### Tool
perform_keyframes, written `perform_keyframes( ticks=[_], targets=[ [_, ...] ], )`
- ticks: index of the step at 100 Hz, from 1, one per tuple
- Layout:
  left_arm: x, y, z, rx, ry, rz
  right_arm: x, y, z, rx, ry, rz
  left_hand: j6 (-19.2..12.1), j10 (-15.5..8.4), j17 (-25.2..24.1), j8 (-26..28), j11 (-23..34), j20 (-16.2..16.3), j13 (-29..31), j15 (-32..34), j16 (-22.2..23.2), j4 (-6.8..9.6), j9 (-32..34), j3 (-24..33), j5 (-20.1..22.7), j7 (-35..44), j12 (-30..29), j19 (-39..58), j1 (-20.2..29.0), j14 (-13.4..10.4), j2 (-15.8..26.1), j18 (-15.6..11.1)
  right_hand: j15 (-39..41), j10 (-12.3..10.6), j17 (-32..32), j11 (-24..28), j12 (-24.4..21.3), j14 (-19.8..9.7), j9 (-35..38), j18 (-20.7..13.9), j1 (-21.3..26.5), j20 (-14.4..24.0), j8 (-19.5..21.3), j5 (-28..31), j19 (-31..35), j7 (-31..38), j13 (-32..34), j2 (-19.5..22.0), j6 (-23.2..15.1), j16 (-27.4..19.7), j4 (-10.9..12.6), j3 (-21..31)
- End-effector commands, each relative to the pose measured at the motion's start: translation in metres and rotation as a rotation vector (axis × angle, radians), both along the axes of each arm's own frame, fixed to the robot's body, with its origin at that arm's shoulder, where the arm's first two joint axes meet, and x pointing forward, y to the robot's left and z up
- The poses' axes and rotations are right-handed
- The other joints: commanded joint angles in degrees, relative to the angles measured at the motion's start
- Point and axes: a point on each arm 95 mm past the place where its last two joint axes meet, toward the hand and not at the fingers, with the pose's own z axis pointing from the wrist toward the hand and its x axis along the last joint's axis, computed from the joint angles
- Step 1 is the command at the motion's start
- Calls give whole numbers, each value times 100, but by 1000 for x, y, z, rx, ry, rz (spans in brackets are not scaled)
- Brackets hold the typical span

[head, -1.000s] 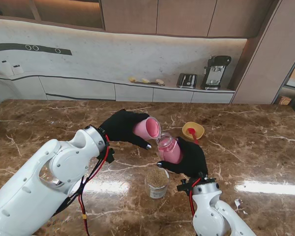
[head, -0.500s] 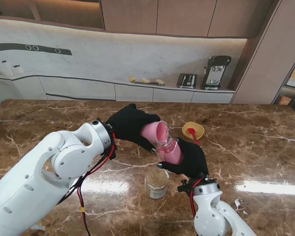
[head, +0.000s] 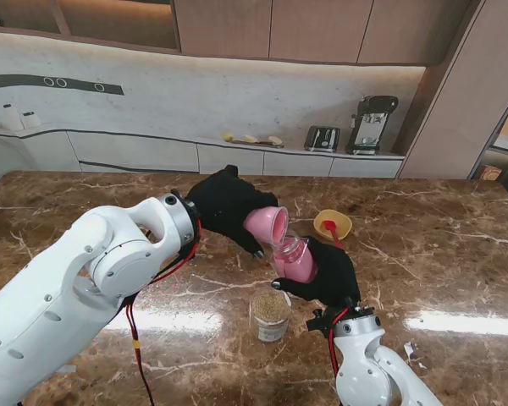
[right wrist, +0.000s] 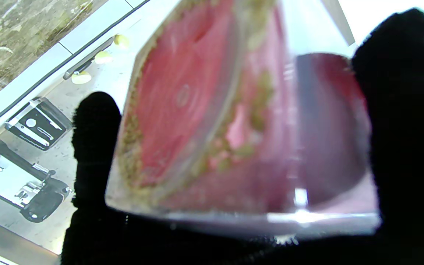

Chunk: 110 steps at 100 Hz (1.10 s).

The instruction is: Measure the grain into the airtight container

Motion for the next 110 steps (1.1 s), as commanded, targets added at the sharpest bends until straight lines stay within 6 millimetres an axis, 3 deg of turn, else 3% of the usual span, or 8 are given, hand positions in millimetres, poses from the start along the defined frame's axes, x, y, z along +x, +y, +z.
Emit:
perform_keyframes(
  ticks=[1, 33, 110],
  targets=[
    [-1, -1, 3, 20, -22, -10, -3, 3, -2, 1, 12, 15, -800, -806, 30, -139, 1094, -29, 216, 289, 116, -151, 777, 1932, 1085, 565, 327, 289, 750, -143, 1038, -55, 262, -686, 42, 266, 95, -518, 372, -169, 1713, 91, 135, 740, 70, 818, 184, 1230, -1675, 165, 133, 1701],
    [-4, -5, 13, 84, -99, -42, -3, 5, -2, 1, 15, 29, -816, -843, 108, -607, 1153, -58, 319, 358, 203, -173, 839, 2093, 1227, 507, 398, 373, 667, -186, 952, -60, 262, -690, 47, 266, 96, -515, 376, -174, 1704, 87, 134, 741, 74, 818, 191, 1237, -1669, 163, 130, 1700],
    [-8, -9, 20, 222, -246, -122, -5, 10, -2, 4, 10, 48, -920, -929, 229, -827, 1346, -68, 472, 599, 405, -194, 940, 2198, 1285, 579, 566, 484, 531, -265, 915, -84, 265, -686, 53, 266, 97, -518, 377, -176, 1693, 80, 135, 743, 80, 818, 196, 1245, -1669, 163, 127, 1706]
  ],
)
